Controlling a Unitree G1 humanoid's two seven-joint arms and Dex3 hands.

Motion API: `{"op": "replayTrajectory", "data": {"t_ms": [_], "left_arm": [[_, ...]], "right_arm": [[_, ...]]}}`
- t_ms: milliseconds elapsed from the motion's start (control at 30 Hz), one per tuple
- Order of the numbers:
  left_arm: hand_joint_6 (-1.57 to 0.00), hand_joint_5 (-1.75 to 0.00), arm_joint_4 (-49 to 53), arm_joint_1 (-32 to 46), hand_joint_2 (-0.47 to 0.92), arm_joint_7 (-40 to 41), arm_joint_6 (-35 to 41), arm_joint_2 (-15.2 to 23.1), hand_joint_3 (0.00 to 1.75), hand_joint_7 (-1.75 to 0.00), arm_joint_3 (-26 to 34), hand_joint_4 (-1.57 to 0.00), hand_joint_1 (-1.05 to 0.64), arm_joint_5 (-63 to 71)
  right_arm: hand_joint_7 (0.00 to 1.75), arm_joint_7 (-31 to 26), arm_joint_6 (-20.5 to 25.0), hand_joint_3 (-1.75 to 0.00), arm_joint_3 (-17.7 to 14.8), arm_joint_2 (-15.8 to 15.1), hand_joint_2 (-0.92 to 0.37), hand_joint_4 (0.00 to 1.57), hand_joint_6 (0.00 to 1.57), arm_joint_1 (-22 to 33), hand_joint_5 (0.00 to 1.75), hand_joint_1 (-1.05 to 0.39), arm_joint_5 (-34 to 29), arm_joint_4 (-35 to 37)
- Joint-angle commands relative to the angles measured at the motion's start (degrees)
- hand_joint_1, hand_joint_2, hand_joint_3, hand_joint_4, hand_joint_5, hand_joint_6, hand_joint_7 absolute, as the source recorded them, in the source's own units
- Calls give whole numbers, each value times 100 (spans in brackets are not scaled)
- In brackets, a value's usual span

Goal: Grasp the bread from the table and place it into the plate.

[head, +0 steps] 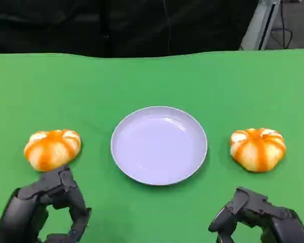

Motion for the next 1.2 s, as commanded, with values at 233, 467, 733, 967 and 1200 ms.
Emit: {"op": "replayTrajectory", "data": {"t_ms": [233, 467, 733, 967, 1200], "left_arm": [[-70, -175, 9, -31, 34, 25, -45, 22, 117, -175, 66, -92, -14, 7], [-68, -175, -38, -45, 32, 37, 28, 49, 126, -174, 98, -90, -9, 14], [-61, -162, -701, 15, 61, 467, 1282, 62, 82, -134, 163, -57, -9, 259], [-50, -95, -1033, -429, 88, 701, 2084, 519, 17, -52, 182, -38, -26, 1515], [-39, -36, -1090, -1031, 92, 672, 2787, 1433, 2, -3, 76, -31, -49, 3320]], "right_arm": [[130, -34, -44, -127, -43, -9, -37, 70, 77, 0, 161, -8, 0, -23], [130, -28, 5, -128, -16, 2, -37, 70, 77, 11, 161, -7, 15, -52], [130, -30, 44, -128, -14, 6, -37, 70, 77, 20, 162, -7, 21, -75], [130, -24, 84, -129, 1, 19, -37, 70, 77, 13, 161, -8, 35, -89], [131, -34, 76, -129, 28, 38, -36, 69, 77, -11, 162, -8, 17, -65]]}}
